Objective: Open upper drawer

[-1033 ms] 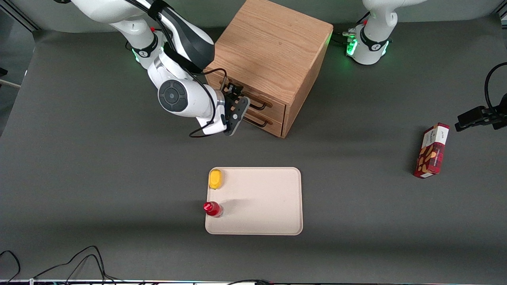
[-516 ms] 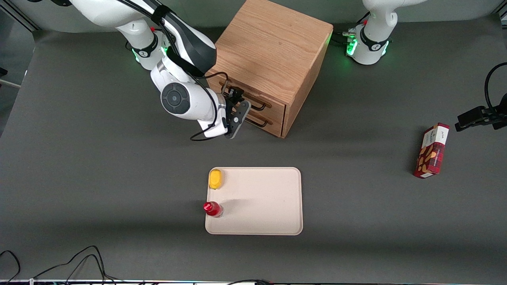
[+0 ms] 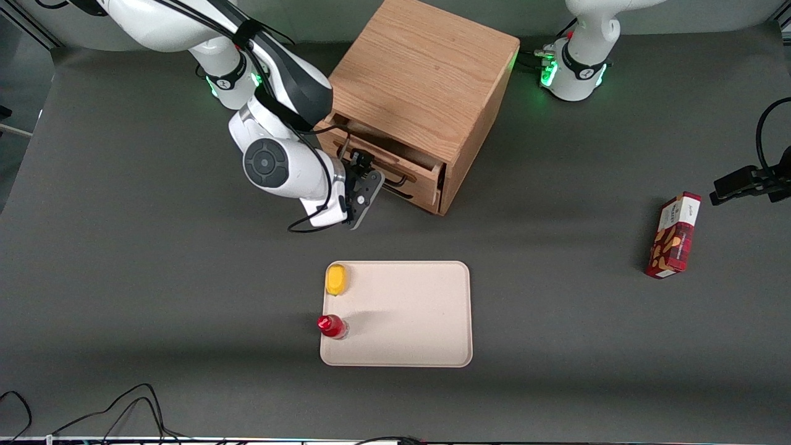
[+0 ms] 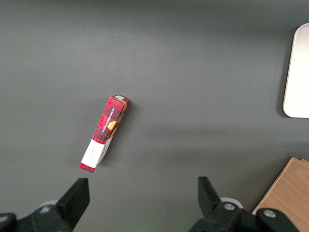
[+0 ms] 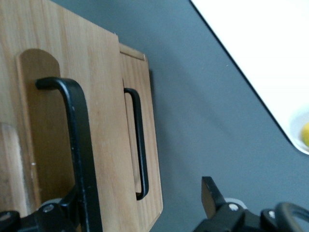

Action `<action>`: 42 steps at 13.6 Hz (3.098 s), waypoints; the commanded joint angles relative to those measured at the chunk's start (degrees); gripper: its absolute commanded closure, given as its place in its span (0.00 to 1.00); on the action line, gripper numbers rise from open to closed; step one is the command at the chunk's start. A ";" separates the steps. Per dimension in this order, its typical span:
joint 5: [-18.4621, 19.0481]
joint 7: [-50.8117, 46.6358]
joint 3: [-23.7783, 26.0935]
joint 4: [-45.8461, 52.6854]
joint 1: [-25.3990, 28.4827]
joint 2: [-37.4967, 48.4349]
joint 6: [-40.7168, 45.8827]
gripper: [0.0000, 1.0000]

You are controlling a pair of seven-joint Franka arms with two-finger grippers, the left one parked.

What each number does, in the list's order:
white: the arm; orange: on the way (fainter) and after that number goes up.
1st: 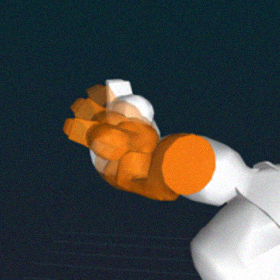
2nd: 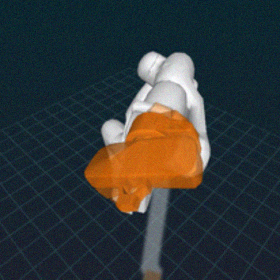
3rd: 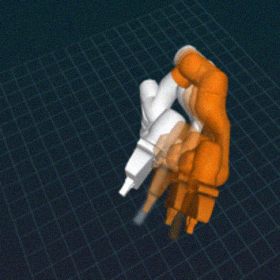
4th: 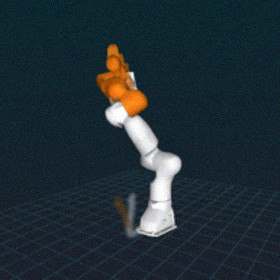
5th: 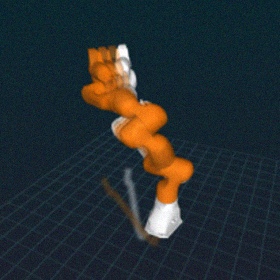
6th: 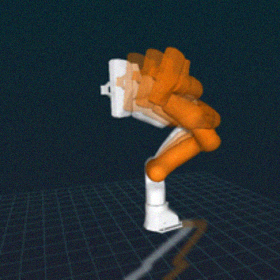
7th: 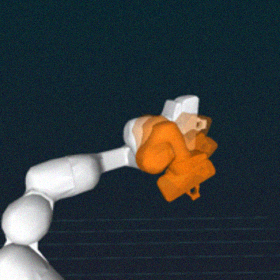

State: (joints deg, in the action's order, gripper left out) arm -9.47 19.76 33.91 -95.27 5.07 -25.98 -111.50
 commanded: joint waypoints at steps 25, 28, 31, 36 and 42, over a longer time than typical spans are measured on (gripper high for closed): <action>5.51 1.85 -9.13 18.62 -0.59 -11.11 4.61 0.00; 6.82 2.30 -9.92 21.43 -0.59 -12.34 6.81 0.00; 6.92 2.21 -10.01 23.46 -0.76 -13.14 7.35 0.00; 6.65 2.03 -9.83 26.44 -0.67 -12.96 10.94 0.00; 6.56 -0.94 -9.30 26.37 -1.55 -1.03 19.72 0.00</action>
State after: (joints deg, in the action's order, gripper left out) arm -3.84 20.83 24.71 -67.70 4.17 -33.15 -95.91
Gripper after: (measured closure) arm 0.000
